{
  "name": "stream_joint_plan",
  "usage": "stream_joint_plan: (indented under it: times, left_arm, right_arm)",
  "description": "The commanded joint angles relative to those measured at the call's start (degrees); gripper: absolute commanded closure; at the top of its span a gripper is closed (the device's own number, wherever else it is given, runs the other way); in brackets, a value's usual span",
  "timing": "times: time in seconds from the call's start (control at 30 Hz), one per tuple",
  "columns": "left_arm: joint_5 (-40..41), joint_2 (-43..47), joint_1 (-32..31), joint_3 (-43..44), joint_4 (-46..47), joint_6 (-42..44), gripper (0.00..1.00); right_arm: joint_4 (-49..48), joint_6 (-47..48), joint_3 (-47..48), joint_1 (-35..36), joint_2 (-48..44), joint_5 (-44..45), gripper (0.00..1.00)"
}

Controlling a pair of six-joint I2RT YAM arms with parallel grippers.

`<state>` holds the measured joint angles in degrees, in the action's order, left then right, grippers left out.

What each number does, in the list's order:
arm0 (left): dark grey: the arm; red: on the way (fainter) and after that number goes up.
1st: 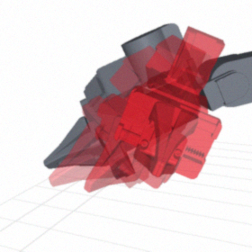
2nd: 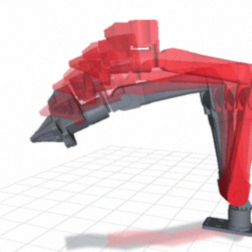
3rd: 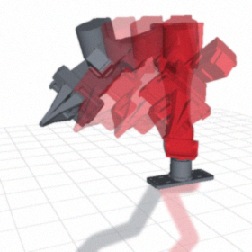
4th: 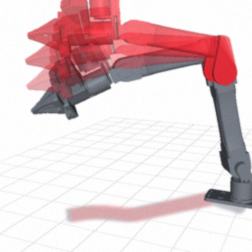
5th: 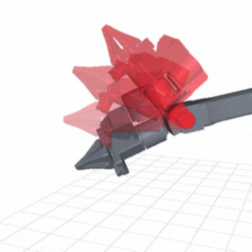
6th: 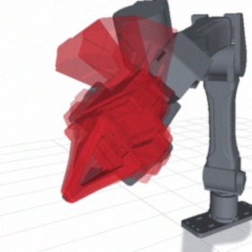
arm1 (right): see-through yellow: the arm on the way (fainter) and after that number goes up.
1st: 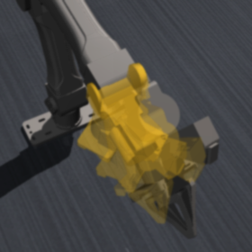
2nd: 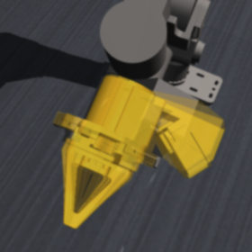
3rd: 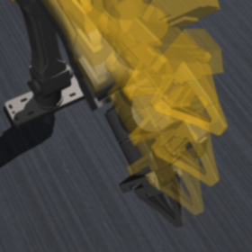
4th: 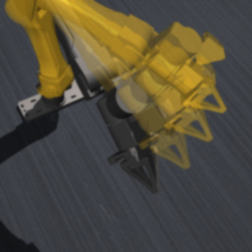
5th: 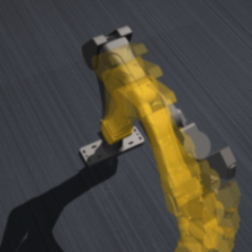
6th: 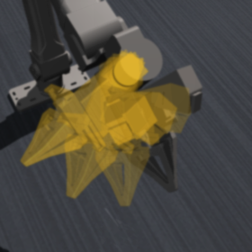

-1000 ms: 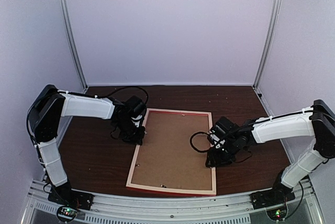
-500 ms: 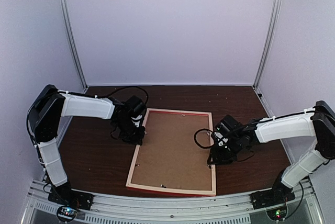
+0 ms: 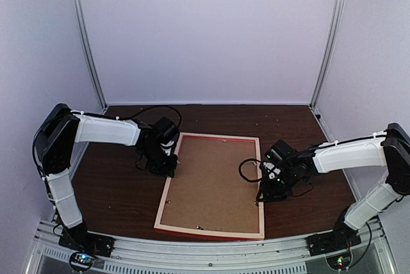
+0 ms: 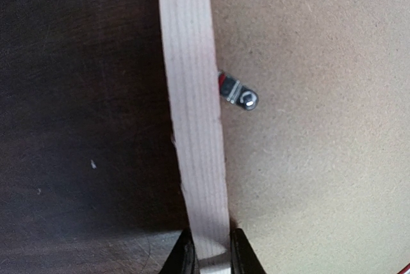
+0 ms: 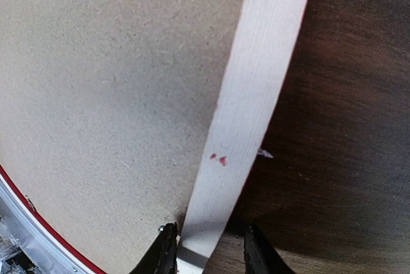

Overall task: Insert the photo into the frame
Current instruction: Press the fastener onto the backboard.

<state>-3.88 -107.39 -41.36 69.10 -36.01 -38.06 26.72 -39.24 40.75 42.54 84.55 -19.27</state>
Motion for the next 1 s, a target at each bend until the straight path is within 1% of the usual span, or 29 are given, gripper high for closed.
stream_joint_plan:
  times: [0.0,0.4,0.7,0.97]
  left_arm:
    - [0.08,-0.76,-0.41,-0.11,-0.03,1.77,0.83]
    - [0.19,-0.8,-0.46,-0.02,-0.2,1.77,0.83]
    - [0.12,-0.72,-0.47,-0.02,-0.28,1.82,0.83]
    - [0.08,-0.66,-0.47,-0.11,-0.29,1.72,0.83]
  right_arm:
    - [9.61,4.9,1.67,-0.39,1.89,2.82,0.65]
    - [10.12,7.45,3.19,-0.1,5.72,-0.54,0.62]
    - [9.93,7.75,2.89,-0.13,5.34,-3.46,0.56]
    - [11.13,6.94,2.82,-0.3,3.77,-2.5,0.55]
